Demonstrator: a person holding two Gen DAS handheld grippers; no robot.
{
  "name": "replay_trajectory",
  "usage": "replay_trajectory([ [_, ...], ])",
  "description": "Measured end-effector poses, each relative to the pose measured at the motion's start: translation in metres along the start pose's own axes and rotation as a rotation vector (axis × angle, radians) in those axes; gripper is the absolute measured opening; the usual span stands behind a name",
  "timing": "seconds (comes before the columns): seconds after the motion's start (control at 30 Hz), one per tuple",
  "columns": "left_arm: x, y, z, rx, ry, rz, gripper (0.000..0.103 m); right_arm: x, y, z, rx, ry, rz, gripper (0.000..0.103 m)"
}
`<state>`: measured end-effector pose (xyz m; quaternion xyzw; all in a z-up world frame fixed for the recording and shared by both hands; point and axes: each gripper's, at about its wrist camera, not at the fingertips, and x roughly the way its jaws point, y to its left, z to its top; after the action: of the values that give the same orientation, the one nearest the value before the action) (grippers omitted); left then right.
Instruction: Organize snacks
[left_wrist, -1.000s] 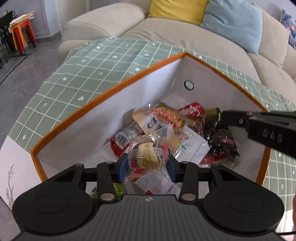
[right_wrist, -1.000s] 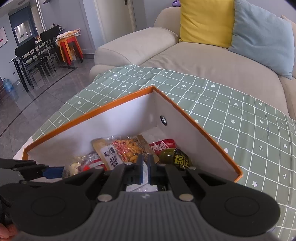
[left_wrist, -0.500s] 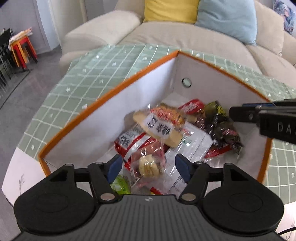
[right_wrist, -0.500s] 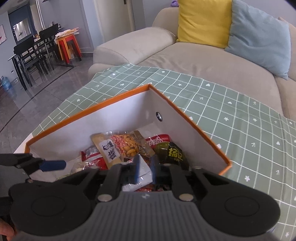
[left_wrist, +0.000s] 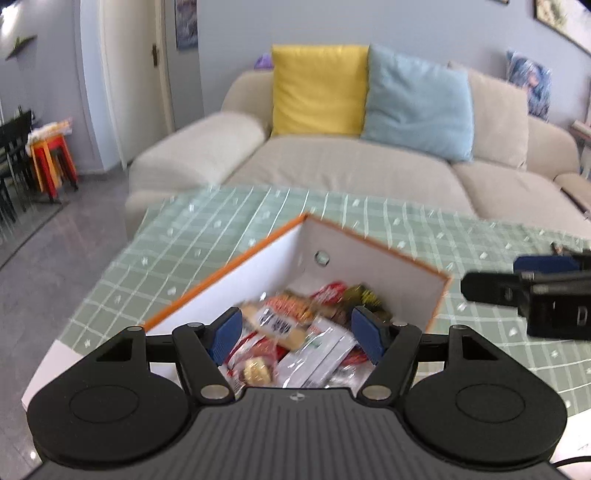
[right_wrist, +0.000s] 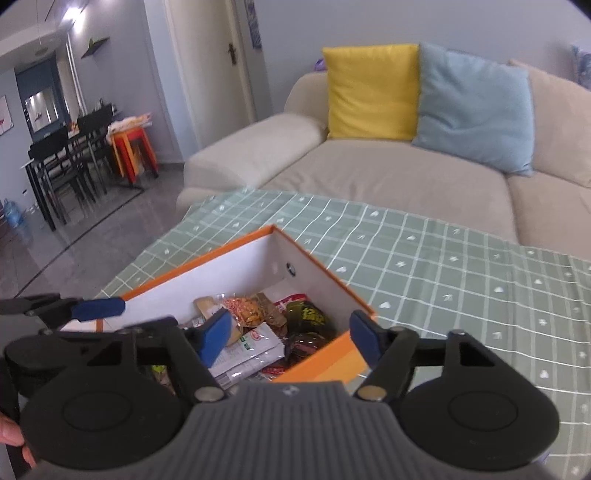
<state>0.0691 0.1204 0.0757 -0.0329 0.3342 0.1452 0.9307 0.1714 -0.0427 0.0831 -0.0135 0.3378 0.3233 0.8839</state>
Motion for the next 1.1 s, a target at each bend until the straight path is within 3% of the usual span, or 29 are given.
replay_trajectory([
  [0.17,-0.03,-0.021,0.002,-0.002,-0.076,-0.044,0.08,-0.046,-0.016,-0.015,0.035,-0.037,-0.026,0.08],
  [0.47,-0.062,-0.062,-0.018,0.089,-0.128,-0.099,0.08,-0.11,-0.043,-0.055,0.123,-0.071,-0.114,0.086],
  [0.63,-0.066,-0.077,-0.033,0.084,-0.101,-0.129,0.08,-0.125,-0.048,-0.081,0.161,-0.061,-0.135,0.088],
  [0.9,-0.059,-0.094,-0.066,0.167,-0.012,-0.073,0.082,-0.135,-0.051,-0.116,0.189,-0.066,-0.202,0.088],
  [1.1,-0.054,-0.097,-0.077,0.18,0.042,-0.082,0.082,-0.134,-0.053,-0.126,0.208,-0.05,-0.221,0.089],
])
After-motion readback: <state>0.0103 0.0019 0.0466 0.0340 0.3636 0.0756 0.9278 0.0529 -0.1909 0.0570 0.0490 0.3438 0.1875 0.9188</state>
